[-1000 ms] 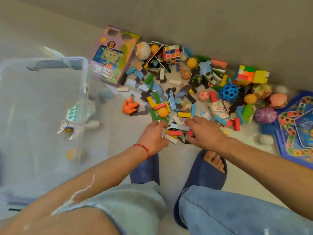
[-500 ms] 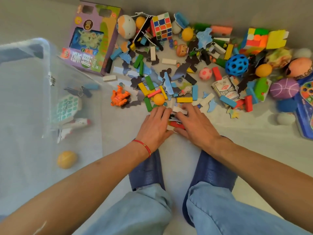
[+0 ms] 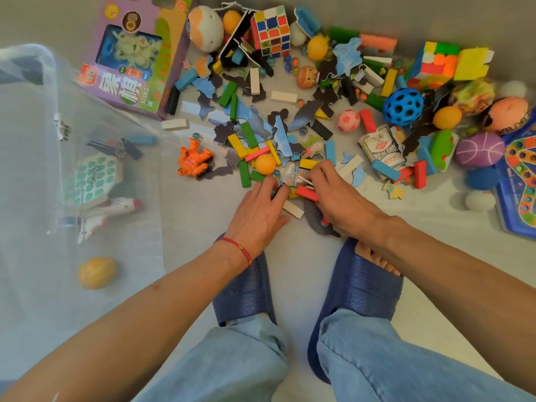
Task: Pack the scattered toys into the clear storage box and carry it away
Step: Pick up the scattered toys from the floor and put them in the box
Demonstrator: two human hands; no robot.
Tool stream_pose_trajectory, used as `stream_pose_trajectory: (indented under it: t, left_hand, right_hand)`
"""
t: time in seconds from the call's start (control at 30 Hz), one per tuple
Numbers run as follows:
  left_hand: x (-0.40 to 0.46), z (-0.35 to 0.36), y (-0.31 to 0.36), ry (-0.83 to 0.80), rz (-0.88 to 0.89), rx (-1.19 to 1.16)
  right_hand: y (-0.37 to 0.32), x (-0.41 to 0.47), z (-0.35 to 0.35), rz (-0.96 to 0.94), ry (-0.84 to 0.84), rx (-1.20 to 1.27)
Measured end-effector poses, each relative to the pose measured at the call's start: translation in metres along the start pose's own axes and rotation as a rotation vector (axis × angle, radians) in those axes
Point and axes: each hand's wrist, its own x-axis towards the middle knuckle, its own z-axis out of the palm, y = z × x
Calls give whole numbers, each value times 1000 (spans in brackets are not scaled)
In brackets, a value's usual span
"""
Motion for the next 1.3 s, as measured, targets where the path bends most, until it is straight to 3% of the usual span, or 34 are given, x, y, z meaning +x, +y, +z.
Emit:
stream_pose_trajectory:
  t: [0.33,0.47,0.6,0.73,0.8,0.87,0.93,1.0,1.13,1.3]
  left_hand:
    - [12,2,2,10,39,-35]
    - [14,2,-4,22,88,-1]
    - [12,5,-1,51,64,-4]
    - [8,1,4,83,33,-92]
    - [4,-5,7,100,-64,-211]
    - [0,-16,12,99,-348,-453]
    - [-3,-34,20,87,-730,-933]
    - [-8,-55,27,126,-953,-1398]
    - [-31,-109,35,288,-935,-1751]
    - [-83,-199,8,699,-830,-1755]
  right_hand:
    - [-1,1,-6,107,89,98]
    - [4,-15,-25,240,240,316]
    - [6,-24,-47,529,318,783]
    - [10,-26,-51,655,151,1667]
    - [11,-27,-50,645,24,1954]
    - [8,-27,-50,626,-71,1989]
    - [3,-25,-51,614,-118,1949]
    - [-8,-19,-58,609,-142,1914]
    - [-43,7,-82,548,-154,1768]
    - [-149,64,-132,405,-314,1724]
